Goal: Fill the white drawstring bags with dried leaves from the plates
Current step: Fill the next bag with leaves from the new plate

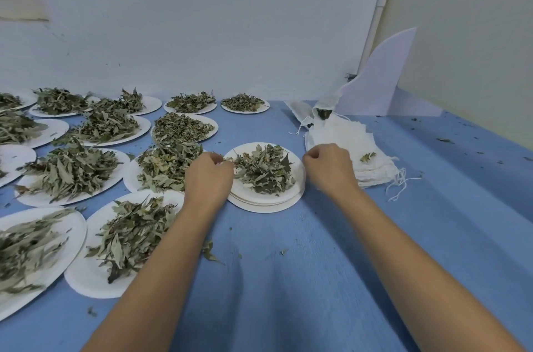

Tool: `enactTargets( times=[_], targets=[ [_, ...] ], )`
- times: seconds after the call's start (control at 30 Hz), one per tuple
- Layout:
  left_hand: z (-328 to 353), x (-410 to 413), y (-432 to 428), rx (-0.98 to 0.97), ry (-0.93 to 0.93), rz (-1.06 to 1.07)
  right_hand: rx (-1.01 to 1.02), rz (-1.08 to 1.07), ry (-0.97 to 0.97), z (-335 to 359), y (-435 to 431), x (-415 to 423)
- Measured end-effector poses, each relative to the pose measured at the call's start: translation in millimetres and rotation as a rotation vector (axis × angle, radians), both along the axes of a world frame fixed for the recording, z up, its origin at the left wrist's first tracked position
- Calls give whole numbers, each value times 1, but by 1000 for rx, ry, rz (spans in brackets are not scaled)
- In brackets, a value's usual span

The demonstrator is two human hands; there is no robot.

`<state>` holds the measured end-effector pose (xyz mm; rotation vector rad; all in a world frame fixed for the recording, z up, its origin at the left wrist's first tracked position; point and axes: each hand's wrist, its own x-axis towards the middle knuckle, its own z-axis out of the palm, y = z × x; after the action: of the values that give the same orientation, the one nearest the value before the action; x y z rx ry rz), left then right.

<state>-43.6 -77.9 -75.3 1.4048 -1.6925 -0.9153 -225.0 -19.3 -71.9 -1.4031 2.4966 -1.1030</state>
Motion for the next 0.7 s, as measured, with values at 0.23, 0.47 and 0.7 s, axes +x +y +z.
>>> enactTargets(
  times=[0.23,0.47,0.7],
  targets=[
    [16,-10,15,-180,92,-28,159,-181,518,-16,5,-33],
    [15,-57,25,-78,242,-117,136,-201,420,-33,7,-40],
    [22,-90,32,-75,321,-132,142,-172,453,-33,9,-39]
  ],
)
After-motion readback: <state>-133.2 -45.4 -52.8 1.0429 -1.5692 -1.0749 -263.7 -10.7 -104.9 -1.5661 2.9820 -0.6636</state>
